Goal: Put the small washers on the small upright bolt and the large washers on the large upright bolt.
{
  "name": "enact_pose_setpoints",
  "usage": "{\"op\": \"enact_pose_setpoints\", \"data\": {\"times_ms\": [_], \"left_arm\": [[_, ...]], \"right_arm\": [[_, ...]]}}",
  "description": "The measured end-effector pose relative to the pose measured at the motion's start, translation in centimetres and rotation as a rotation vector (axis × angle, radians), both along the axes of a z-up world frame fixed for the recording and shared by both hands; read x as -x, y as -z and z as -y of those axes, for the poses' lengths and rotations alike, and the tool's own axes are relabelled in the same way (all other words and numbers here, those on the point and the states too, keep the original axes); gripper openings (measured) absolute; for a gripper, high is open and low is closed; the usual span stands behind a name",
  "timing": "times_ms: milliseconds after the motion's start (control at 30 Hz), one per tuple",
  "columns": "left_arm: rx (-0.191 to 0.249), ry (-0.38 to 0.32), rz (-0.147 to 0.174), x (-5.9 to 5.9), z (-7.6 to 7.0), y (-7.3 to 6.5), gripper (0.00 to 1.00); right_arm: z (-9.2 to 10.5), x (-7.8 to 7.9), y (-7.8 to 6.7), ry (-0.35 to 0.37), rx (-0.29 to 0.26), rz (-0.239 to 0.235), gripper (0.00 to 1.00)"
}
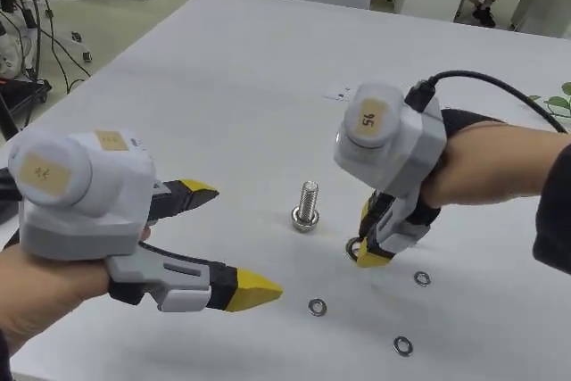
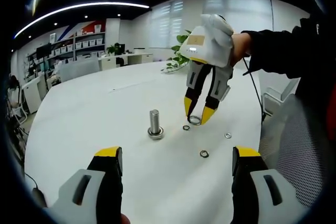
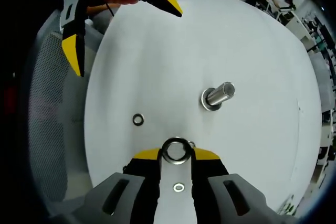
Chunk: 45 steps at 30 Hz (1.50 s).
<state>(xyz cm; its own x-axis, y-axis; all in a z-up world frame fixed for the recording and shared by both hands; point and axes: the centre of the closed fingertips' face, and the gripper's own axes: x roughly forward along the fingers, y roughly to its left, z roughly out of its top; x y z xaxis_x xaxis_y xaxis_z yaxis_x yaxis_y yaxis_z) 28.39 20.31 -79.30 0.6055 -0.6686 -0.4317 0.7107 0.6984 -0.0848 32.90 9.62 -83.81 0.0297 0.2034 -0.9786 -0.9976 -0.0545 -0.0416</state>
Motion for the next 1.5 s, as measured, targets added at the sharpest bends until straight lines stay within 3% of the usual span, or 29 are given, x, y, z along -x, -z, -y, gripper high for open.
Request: {"op": "enact_pose_setpoints", "data": {"times_ms": [367,867,1100,1500], "left_arm": [[-0.001,0.002,-0.001,0.0,-0.1,0.0,0.86],[0.000,-0.003,-0.001,0.0,-0.1,0.0,0.86],[0.003,-0.005,-0.003,0.0,-0.1,0.0,0.86],[0.008,-0.005,-0.004,0.0,-0.2,0.0,0.86]], "right_arm": [[-0.8,-1.1,-3.7,-0.009,-0.044,0.047,0.22],[-3.7,-3.3,-6.4,-0.066,-0.057,0.086,0.22],[-5.5,-4.4,-6.2,-0.091,-0.056,0.083,0.22],[-7.3,-4.3,-5.1,-0.111,-0.036,0.051,0.22]]}}
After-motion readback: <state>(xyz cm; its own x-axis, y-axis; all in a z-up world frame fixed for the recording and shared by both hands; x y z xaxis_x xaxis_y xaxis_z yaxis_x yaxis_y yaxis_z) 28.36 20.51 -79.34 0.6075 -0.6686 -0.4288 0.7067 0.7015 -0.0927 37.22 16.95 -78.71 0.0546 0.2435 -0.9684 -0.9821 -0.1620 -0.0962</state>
